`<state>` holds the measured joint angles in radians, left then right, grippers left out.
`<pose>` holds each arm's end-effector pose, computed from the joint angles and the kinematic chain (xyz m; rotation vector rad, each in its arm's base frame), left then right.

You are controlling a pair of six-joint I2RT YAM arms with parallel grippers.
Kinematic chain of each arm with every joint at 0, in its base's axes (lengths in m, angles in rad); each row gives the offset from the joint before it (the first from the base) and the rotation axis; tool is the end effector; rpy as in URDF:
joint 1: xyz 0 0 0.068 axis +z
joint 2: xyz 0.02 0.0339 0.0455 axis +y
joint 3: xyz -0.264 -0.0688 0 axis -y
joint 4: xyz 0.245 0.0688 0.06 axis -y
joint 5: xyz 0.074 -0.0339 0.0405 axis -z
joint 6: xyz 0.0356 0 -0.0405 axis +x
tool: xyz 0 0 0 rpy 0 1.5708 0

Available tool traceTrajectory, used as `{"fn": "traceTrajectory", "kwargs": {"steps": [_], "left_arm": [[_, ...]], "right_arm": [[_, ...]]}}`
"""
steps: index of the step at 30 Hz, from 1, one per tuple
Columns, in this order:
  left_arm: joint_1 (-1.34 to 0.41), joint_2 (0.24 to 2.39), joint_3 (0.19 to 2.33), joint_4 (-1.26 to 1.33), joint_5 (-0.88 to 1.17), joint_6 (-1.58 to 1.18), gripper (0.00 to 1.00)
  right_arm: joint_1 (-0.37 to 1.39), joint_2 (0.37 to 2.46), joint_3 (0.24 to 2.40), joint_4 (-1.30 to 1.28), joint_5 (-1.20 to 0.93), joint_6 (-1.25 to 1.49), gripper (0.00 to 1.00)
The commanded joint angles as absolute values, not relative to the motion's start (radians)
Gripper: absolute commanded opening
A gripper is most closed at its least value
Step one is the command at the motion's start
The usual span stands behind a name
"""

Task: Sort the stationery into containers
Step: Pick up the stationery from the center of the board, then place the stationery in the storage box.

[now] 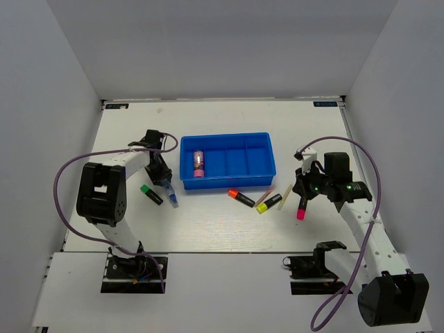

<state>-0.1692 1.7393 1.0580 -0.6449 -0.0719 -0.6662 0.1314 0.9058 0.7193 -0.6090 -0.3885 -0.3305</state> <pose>0.3148 -0.0512 0.1598 -0.7228 2.7968 -0.0491 0.1805 0.0375 0.2584 -0.7101 2.2083 0.3588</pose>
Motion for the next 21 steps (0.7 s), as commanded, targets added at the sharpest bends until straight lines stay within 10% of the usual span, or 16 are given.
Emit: {"fn": "traceTrajectory", "kwargs": {"steps": [1, 2, 5, 9, 12, 13, 18, 19, 21], "left_arm": [[-0.14, 1.735, 1.049, -0.709, -0.118, -0.629, 0.29], [-0.129, 1.726, 1.06, -0.712, -0.118, -0.623, 0.1], [-0.107, 1.698, 1.11, -0.732, -0.117, -0.6, 0.0], [-0.091, 1.64, 1.254, -0.842, -0.114, -0.549, 0.0], [-0.092, 1.603, 1.365, -0.864, -0.071, -0.543, 0.0], [-0.095, 1.562, 1.379, -0.867, -0.058, -0.546, 0.0], [-0.158, 1.554, 1.497, -0.874, 0.063, -0.586, 0.0], [-0.17, 1.581, 1.506, -0.856, 0.086, -0.594, 0.0], [-0.227, 1.639, 1.554, -0.842, 0.171, -0.601, 0.0]], "right_arm": [[0.135, 0.899, 0.735, -0.615, -0.403, -0.347, 0.01], [0.135, 0.897, 0.735, -0.617, -0.403, -0.348, 0.01], [0.137, 0.897, 0.736, -0.62, -0.405, -0.348, 0.01], [0.133, 0.9, 0.736, -0.626, -0.414, -0.351, 0.75], [0.137, 0.903, 0.738, -0.64, -0.437, -0.367, 0.62], [0.137, 0.905, 0.742, -0.646, -0.445, -0.371, 0.01], [0.14, 0.91, 0.746, -0.661, -0.483, -0.388, 0.03], [0.14, 0.913, 0.75, -0.661, -0.479, -0.391, 0.35], [0.144, 0.917, 0.75, -0.661, -0.472, -0.393, 0.44]]}}
